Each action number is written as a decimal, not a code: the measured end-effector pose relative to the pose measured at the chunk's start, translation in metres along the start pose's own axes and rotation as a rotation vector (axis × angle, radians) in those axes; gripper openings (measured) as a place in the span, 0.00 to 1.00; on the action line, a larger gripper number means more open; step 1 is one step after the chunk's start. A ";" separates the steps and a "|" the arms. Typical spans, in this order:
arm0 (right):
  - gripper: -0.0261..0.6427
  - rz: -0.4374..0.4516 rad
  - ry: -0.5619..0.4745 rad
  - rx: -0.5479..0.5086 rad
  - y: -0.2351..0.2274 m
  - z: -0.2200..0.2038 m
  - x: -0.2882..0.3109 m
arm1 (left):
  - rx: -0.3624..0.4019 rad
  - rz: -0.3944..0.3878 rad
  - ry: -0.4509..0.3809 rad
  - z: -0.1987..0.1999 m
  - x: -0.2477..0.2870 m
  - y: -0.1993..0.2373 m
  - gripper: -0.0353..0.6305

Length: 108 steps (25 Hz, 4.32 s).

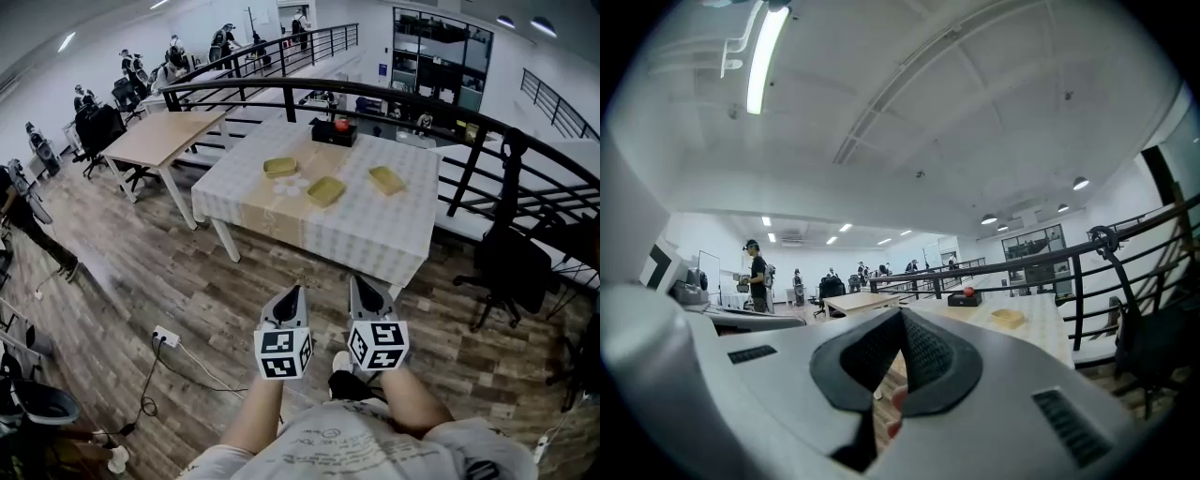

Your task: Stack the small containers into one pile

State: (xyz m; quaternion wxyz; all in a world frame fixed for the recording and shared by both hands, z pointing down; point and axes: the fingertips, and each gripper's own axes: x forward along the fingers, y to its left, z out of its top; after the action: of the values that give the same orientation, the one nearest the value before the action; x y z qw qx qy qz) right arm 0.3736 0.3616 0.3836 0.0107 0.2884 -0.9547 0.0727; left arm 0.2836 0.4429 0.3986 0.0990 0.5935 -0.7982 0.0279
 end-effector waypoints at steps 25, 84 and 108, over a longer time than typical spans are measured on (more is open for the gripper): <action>0.04 0.042 -0.028 0.035 -0.138 0.040 0.248 | 0.080 0.034 0.015 0.064 0.271 0.039 0.06; 0.04 -0.534 0.175 0.069 -0.271 -0.028 0.623 | 0.060 -0.462 0.111 0.092 0.703 0.217 0.06; 0.31 -0.548 0.758 0.462 -0.271 -0.226 0.593 | 0.037 -0.502 0.318 0.007 0.716 0.239 0.06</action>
State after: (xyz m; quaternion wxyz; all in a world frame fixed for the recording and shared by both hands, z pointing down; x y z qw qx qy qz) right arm 0.0242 -0.1537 0.6803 0.3103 0.4761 -0.7323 0.3753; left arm -0.1425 -0.1624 0.5457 0.2158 0.7623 -0.6002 0.1099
